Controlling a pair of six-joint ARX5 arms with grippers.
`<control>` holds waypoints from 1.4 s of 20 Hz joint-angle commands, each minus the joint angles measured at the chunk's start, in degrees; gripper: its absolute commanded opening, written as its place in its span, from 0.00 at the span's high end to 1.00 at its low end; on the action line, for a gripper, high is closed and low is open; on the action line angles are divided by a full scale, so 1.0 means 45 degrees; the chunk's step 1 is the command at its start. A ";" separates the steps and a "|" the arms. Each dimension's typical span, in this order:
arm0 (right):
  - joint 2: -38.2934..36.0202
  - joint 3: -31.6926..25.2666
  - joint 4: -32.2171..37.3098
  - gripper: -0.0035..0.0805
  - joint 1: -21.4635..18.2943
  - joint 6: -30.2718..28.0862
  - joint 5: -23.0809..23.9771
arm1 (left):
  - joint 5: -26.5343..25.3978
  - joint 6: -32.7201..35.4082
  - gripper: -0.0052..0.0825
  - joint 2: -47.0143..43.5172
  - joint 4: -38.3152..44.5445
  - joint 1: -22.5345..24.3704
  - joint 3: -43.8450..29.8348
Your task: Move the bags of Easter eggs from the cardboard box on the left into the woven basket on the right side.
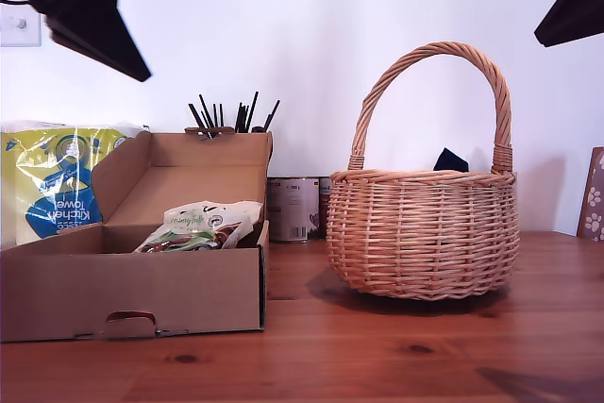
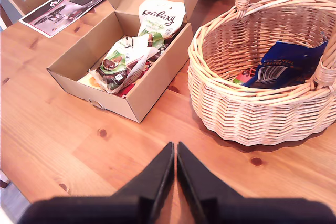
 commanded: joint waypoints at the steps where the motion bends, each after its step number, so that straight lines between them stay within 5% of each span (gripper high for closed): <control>1: 0.0000 0.0112 0.0063 0.97 0.0073 -0.0019 -0.0005 | -0.0029 0.0185 0.97 0.0204 -0.0087 -0.0175 -0.0277; 3: 0.0000 0.0112 0.0083 0.97 0.0073 -0.0024 -0.0005 | 0.0117 0.0189 0.89 0.0316 0.0053 -0.0243 -0.0277; 6: 0.0000 0.0112 0.0151 0.97 0.0073 -0.0024 -0.0005 | 0.0010 0.0753 0.26 0.0500 0.0321 -0.0539 -0.0277; 7: 0.0000 0.0112 0.0165 0.97 0.0073 -0.0029 -0.0005 | -0.0316 0.1370 0.22 0.0568 0.0311 -0.0685 -0.0277; 12: 0.0000 0.0112 0.0209 0.97 0.0073 -0.0024 -0.0005 | -0.1564 0.4522 0.22 0.1195 0.0869 -0.1404 -0.0277; 20: 0.0000 0.0112 -0.0131 0.97 0.0073 -0.0024 -0.0005 | -0.2132 0.4969 0.22 0.3837 0.2467 -0.1535 -0.0243; 28: 0.0000 0.0112 -0.0384 0.97 0.0073 -0.0024 -0.0005 | -0.2477 0.5066 0.22 0.6251 0.1438 -0.1651 -0.0238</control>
